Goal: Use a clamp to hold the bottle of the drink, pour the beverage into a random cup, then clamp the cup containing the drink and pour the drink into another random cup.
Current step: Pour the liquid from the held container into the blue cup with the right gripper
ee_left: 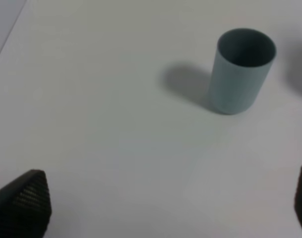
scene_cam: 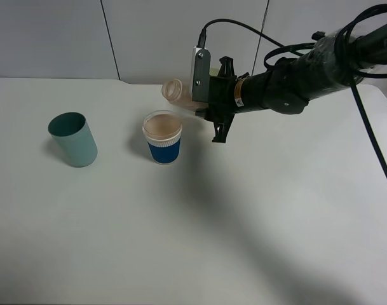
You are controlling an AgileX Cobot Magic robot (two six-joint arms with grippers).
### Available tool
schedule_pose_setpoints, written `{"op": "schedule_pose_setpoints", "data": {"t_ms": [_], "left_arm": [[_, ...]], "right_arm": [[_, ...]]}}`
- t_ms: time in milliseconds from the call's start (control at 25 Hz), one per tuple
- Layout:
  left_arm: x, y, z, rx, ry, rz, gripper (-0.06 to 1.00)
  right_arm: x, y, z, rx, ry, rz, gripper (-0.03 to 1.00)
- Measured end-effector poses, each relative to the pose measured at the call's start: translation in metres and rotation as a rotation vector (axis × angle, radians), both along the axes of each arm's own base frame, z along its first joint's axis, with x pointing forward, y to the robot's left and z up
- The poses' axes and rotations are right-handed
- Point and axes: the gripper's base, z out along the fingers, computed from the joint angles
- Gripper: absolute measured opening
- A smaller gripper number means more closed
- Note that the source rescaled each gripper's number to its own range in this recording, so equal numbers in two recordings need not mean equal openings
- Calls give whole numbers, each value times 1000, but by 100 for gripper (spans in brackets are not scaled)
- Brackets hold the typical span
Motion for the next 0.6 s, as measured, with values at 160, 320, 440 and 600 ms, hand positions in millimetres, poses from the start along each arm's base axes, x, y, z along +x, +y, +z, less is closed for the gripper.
{"op": "schedule_pose_setpoints", "data": {"t_ms": [160,320,440,600], "left_arm": [[0,0,0,0,0,0,100],[0,0,0,0,0,0,100],[0,0,0,0,0,0,100],[0,0,0,0,0,0,100]], "right_arm": [[-1,1,0,-15,-6,17,1],[-4,6,-1,-32,-17,52,1],[-5,7,-1,-38,-20,60,1],[-5,6,-2,-60,-19,58,1]]}}
